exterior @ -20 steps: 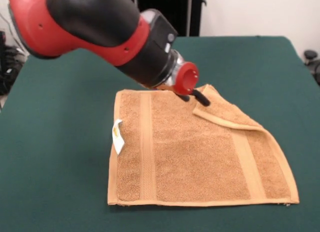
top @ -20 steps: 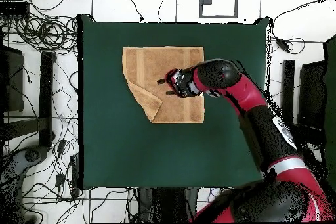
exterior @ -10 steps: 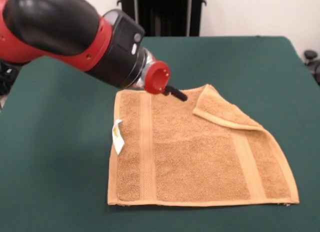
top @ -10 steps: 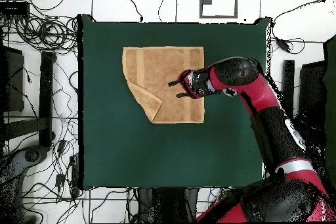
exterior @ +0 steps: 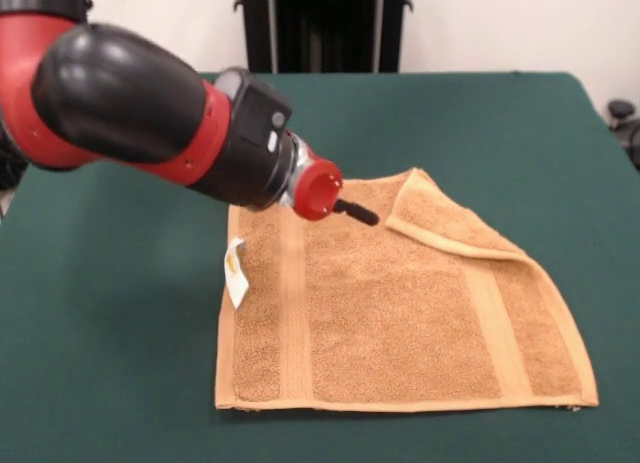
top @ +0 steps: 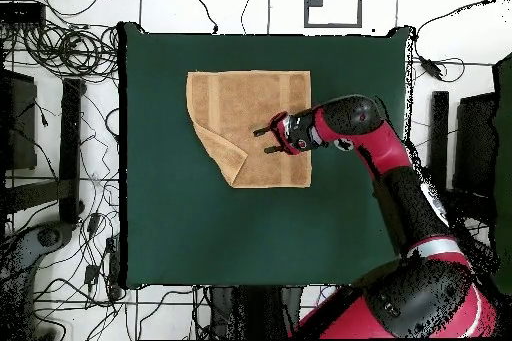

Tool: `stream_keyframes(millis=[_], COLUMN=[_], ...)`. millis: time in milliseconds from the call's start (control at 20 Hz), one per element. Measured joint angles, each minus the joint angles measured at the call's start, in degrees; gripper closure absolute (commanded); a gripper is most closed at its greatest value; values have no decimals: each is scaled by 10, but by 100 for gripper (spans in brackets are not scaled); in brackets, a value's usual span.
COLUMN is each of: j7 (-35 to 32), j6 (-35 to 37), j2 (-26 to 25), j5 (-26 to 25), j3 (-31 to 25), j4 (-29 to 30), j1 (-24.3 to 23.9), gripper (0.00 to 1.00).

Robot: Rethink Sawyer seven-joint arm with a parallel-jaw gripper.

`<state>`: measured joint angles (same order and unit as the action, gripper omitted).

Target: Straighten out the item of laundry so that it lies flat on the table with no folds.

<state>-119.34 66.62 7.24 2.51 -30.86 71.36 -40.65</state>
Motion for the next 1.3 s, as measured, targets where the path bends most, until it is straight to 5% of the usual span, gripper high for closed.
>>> stream_keyframes(millis=[600, 1300], j7=[0, 0], j6=[-22, -25], j2=[-57, -59], j5=[0, 1], j3=[-8, -11], j4=[0, 0], j1=[0, 0], gripper=[0, 0])
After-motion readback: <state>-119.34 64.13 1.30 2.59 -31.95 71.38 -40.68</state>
